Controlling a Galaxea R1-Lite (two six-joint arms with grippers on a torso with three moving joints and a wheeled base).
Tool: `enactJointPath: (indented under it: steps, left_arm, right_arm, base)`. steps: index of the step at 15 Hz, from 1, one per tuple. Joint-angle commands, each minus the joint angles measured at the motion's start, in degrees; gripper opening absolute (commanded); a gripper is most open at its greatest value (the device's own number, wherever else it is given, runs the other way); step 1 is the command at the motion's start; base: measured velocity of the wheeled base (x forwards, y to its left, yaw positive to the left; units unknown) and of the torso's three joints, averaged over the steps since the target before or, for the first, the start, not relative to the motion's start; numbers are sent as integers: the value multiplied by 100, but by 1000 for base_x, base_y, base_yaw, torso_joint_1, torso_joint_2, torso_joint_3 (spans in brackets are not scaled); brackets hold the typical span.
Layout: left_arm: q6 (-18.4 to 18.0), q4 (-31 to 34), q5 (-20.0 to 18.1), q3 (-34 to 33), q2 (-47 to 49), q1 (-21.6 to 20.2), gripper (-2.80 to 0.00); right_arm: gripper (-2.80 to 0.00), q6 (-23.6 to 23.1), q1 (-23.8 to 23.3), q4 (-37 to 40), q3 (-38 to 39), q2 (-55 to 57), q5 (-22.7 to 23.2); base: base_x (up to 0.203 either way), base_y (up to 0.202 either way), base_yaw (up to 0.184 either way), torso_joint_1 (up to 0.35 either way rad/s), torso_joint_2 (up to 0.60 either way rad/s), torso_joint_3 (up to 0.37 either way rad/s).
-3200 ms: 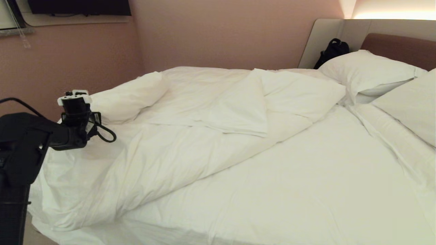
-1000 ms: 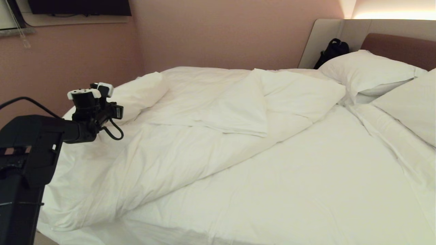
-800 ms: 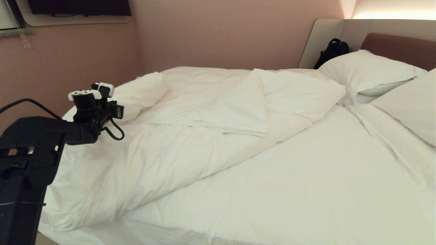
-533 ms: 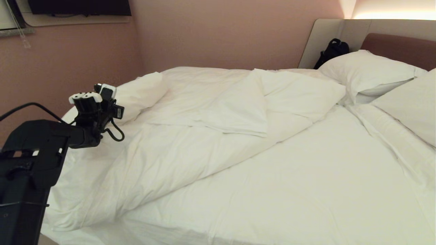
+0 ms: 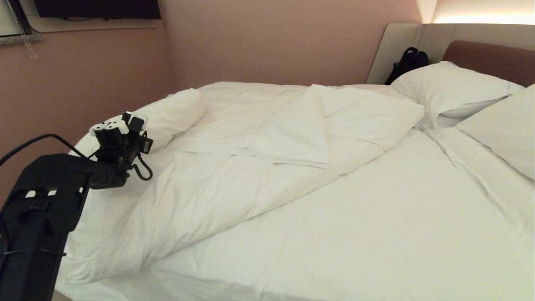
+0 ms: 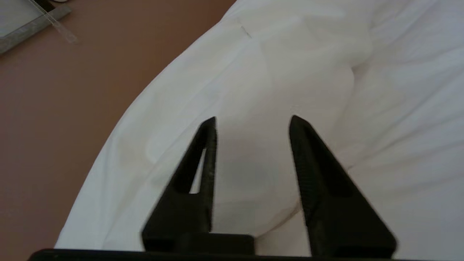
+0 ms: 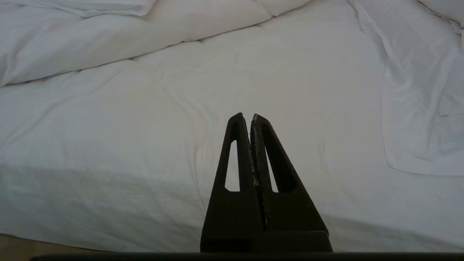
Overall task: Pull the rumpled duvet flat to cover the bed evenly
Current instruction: Flatten the corners of the folded blanket
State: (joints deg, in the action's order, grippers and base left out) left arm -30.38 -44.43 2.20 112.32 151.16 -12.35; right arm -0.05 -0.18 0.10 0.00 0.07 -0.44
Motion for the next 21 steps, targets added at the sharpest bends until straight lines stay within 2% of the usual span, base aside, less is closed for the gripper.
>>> enactJointPath:
  steps: [1,6,9,12,20,21]
  left_arm:
    - [-103,-30,83,0,37,-13,0]
    - [-483,-7,612,0,-34,-31,0]
    - [-543,180,624,0,-20,-62,0]
    - [-558,814,581,7,-68,-172,0]
    - [-530,814,597,35,-78,-233,0]
    - [-530,805,605,34,-78,-227,-280]
  right_arm:
    - [-280,-4,1,-1,0,1,0]
    - [-280,0,1,-1,0,1,0]
    - [-280,-4,1,-1,0,1,0]
    - [-280,2,1,-1,0,1,0]
    - [-280,-4,1,-1,0,1,0]
    - [-280,-4,1,-1,0,1,0]
  base:
    - [0,0,0,0,0,0]
    - [0,0,0,0,0,0]
    - [0,0,0,0,0,0]
    - [0,0,0,0,0,0]
    - [0,0,0,0,0,0]
    - [0,0,0,0,0,0]
